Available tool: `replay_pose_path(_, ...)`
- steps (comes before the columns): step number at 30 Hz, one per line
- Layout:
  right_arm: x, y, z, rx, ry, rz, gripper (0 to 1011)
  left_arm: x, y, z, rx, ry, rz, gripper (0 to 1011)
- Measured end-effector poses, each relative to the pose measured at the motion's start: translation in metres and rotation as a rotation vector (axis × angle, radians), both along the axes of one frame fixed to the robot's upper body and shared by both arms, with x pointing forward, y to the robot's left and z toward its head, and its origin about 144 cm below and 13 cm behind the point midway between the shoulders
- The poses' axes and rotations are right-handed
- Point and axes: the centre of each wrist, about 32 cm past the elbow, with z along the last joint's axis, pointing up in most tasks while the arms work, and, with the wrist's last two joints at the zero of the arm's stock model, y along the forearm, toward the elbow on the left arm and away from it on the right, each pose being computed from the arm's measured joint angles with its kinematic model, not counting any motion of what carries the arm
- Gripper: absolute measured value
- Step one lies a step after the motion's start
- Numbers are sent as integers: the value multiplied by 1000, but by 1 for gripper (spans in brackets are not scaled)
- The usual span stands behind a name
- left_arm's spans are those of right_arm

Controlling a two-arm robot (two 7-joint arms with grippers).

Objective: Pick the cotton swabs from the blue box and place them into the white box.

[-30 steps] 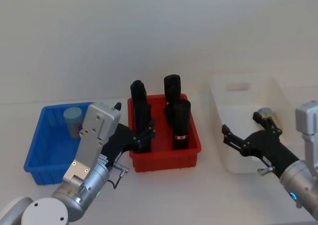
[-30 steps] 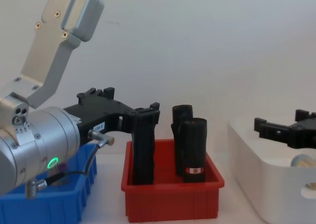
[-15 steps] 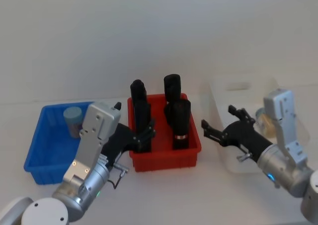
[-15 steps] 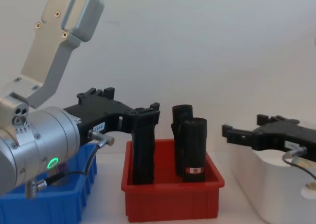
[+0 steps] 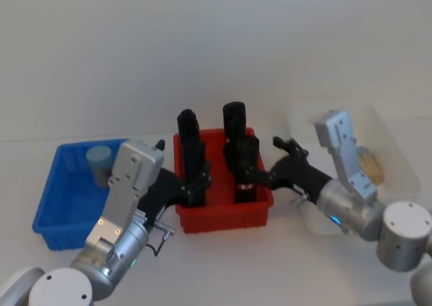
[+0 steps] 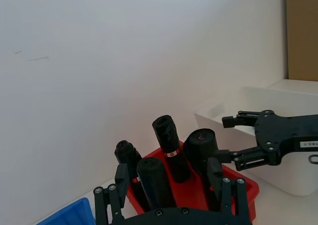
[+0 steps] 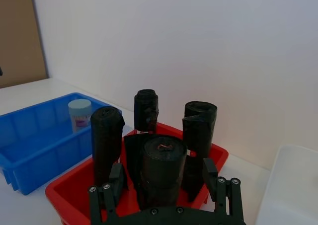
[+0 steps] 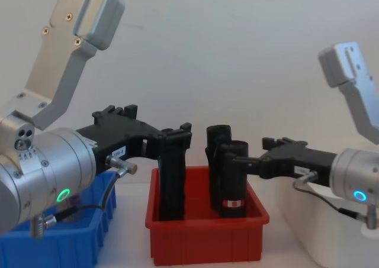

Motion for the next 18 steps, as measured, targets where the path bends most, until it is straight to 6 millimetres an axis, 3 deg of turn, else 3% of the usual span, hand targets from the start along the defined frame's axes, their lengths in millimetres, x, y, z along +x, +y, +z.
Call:
replay_pose_path(15, 39, 18, -3, -39, 10, 70, 997, 0, 0, 0, 0, 0, 0, 1004)
replay_pose_path(18, 43, 19, -4, -42, 14, 70, 932, 0, 0, 0, 0, 0, 0, 1004)
